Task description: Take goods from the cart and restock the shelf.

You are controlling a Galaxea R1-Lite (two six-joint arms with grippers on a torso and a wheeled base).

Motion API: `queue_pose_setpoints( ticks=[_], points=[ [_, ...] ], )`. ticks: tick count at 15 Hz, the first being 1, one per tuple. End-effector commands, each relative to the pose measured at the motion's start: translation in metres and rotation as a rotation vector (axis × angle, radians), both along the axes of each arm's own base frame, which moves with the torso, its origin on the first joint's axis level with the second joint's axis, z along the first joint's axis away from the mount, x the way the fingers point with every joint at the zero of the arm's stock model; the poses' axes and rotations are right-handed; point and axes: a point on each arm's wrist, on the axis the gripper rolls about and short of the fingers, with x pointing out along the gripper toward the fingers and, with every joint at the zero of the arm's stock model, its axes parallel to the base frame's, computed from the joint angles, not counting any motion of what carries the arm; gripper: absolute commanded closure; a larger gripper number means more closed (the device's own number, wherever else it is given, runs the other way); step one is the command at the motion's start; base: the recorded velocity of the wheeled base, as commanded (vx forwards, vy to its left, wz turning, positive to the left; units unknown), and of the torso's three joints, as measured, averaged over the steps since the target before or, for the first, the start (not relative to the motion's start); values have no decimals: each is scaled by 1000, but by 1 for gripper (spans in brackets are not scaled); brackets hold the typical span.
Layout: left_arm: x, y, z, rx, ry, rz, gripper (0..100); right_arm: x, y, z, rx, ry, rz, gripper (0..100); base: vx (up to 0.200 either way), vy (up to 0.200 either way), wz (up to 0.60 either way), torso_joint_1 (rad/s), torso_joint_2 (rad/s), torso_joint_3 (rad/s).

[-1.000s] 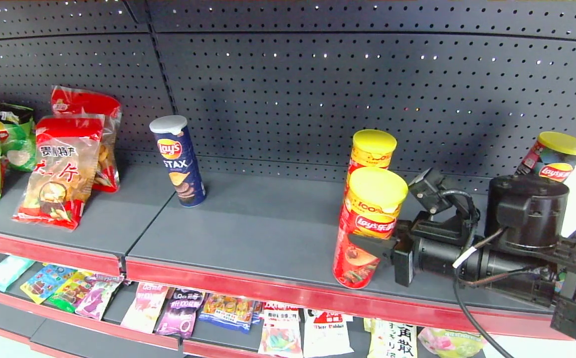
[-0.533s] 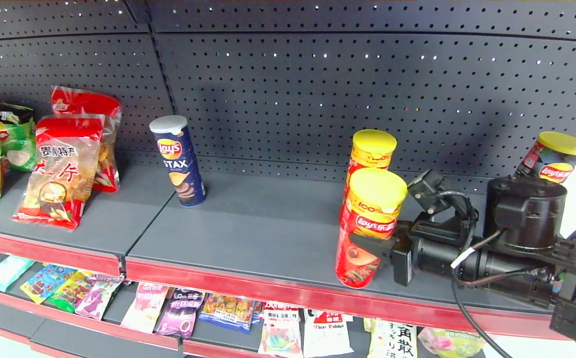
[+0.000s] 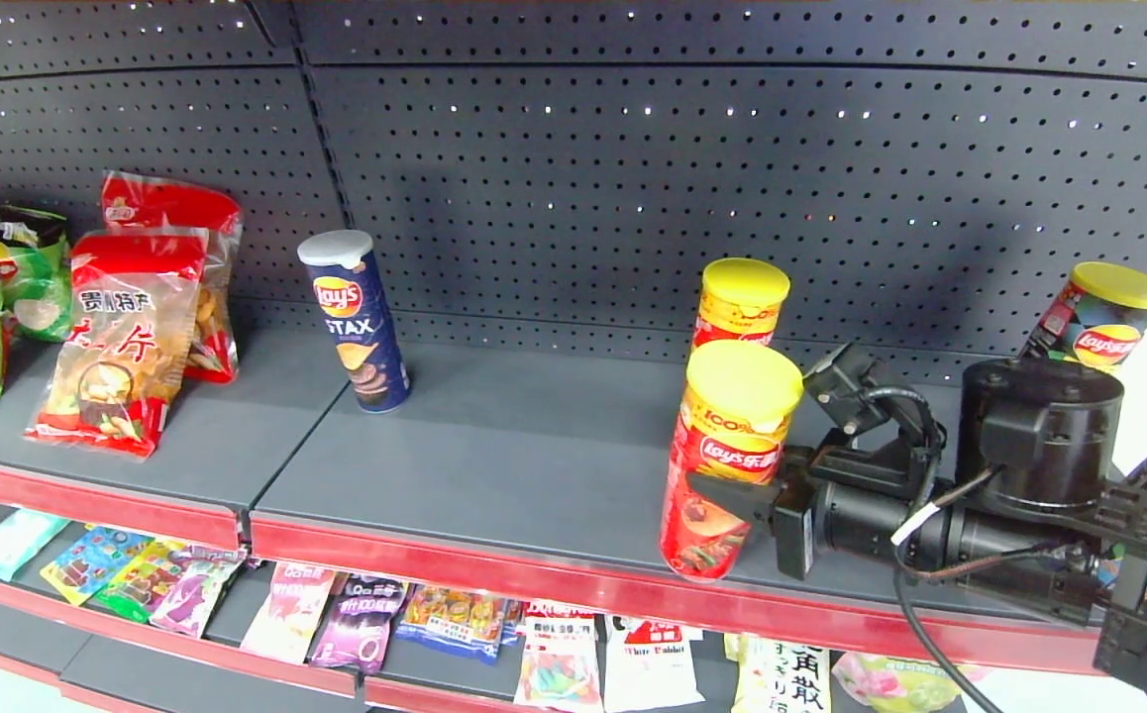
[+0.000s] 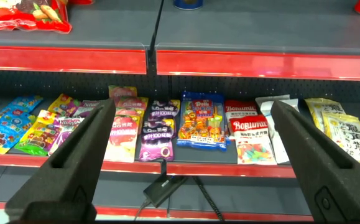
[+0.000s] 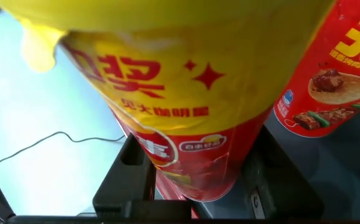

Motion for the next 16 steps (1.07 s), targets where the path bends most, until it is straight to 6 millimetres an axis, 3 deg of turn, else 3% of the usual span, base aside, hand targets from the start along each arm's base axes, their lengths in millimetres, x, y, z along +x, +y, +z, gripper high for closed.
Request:
queue_pose_setpoints(
  ticks=[1,6,7,16],
  points=[
    [0,0,0,0,2,0,0,1,1,-2,-6,6,1,100,0,0,0,0,0,0],
    [0,0,0,0,2,0,0,0,1,-4,-10,13,1,100,0,0,0,0,0,0],
    [0,0,0,0,2,1,0,0,1,-4,-10,13,1,0,0,0,0,0,0,0],
    [0,0,0,0,2,0,0,-4,-15,9,3,-27,-78,0,0,0,0,0,0,0]
  ],
)
